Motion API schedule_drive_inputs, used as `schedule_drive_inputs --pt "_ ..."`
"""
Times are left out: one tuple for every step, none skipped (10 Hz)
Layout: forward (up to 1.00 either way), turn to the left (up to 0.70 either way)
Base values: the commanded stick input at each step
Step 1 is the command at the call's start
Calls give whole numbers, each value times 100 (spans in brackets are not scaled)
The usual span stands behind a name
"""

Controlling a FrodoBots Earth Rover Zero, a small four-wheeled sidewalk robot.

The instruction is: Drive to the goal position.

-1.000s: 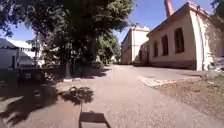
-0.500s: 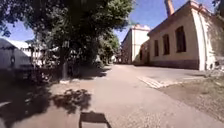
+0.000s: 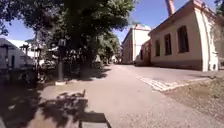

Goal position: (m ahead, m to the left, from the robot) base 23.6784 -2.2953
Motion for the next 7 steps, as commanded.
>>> schedule_drive_inputs --pt "70 0" --pt "70 -2" --pt "70 -12" --pt "70 -14" --pt "70 -14" --pt "70 -14" --pt "70 -14"
